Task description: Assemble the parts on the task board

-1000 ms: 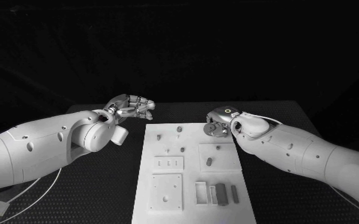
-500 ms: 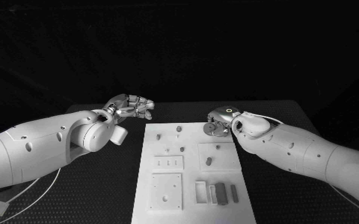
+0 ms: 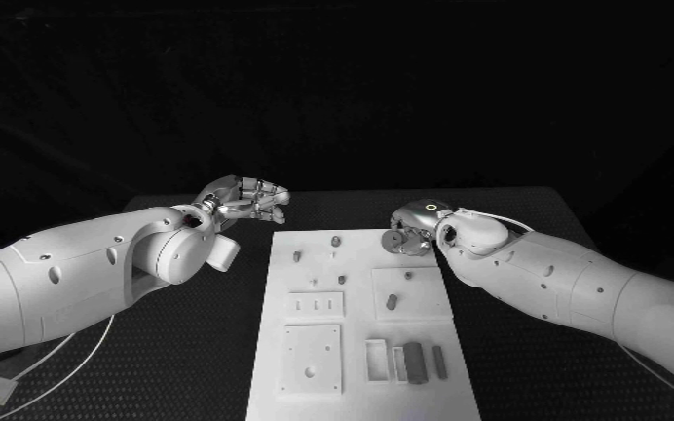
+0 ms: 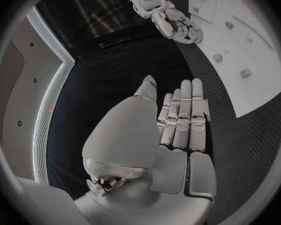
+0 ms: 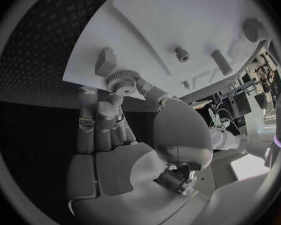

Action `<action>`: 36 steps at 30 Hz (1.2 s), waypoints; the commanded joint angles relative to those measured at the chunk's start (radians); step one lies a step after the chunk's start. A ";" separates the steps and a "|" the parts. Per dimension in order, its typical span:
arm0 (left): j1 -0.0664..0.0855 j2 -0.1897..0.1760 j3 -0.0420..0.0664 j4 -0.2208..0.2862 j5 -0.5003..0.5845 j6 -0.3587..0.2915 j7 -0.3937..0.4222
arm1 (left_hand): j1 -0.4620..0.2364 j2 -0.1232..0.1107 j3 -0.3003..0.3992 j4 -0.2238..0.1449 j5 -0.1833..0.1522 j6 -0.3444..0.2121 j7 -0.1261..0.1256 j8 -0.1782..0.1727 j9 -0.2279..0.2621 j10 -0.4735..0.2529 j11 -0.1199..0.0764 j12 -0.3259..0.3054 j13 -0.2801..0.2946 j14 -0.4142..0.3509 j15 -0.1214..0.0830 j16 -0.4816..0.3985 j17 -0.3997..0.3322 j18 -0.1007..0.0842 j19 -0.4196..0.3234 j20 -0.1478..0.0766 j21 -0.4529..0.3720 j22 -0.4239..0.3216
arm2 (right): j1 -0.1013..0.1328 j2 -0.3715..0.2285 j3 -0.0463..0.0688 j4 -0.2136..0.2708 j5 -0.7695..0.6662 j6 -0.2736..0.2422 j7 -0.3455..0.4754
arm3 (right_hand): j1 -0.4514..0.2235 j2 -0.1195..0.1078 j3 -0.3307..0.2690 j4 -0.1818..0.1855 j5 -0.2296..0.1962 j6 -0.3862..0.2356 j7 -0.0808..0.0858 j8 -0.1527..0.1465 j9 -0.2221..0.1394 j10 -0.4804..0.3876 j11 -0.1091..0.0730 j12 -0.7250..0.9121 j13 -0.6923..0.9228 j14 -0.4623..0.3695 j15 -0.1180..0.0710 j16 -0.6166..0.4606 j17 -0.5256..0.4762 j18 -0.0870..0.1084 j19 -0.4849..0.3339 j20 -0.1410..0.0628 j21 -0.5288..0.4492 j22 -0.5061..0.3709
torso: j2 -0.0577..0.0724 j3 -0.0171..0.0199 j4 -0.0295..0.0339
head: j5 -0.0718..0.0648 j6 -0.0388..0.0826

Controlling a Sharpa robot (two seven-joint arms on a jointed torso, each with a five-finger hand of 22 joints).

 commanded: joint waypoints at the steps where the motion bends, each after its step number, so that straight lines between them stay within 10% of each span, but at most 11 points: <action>1: 0.000 0.002 0.001 0.001 -0.002 0.013 0.008 | -0.008 0.000 -0.006 -0.001 0.003 0.003 0.019 -0.005 -0.002 -0.001 0.010 -0.006 -0.001 0.007 -0.001 -0.006 0.002 0.008 0.006 -0.003 -0.006 0.001 | -0.014 -0.001 -0.008 -0.008 -0.019 0.083 -0.007 | 0.005 0.024 -0.001 -0.016 -0.004 0.069 -0.015 0.008 0.005 -0.049 -0.036 0.011 -0.002 0.000 -0.009 0.004 0.002 0.075 -0.005 -0.006 0.006 0.021 | 0.000 -0.0002 0.0011 | 0.000 -0.001; 14: 0.000 0.002 0.001 0.001 -0.002 0.013 0.008 | -0.008 0.001 -0.006 -0.001 0.003 0.003 0.019 -0.006 -0.002 -0.001 0.010 -0.007 -0.001 0.007 -0.001 -0.007 0.003 0.009 0.006 -0.003 -0.007 0.001 | -0.014 0.008 -0.008 -0.016 -0.019 0.133 -0.005 | 0.004 0.138 0.003 -0.061 -0.004 0.097 -0.024 0.007 0.011 -0.051 -0.045 0.037 -0.027 -0.003 -0.017 0.007 0.013 0.075 -0.022 -0.001 0.011 0.019 | 0.000 -0.0012 0.0018 | -0.003 -0.004; 36: 0.000 0.000 0.001 0.002 -0.004 0.014 -0.008 | -0.009 0.000 -0.006 -0.002 0.003 0.002 0.019 -0.006 -0.002 -0.005 0.011 -0.010 -0.002 0.007 0.000 -0.011 0.006 0.008 0.005 -0.002 -0.008 0.002 | -0.014 0.010 -0.008 -0.001 -0.095 0.066 -0.032 | 0.059 0.153 -0.001 -0.073 -0.004 0.123 -0.032 0.005 0.015 -0.036 -0.052 0.108 -0.015 0.002 -0.024 0.017 0.028 0.075 -0.021 -0.006 0.027 0.019 | 0.000 -0.0005 0.0013 | -0.006 -0.001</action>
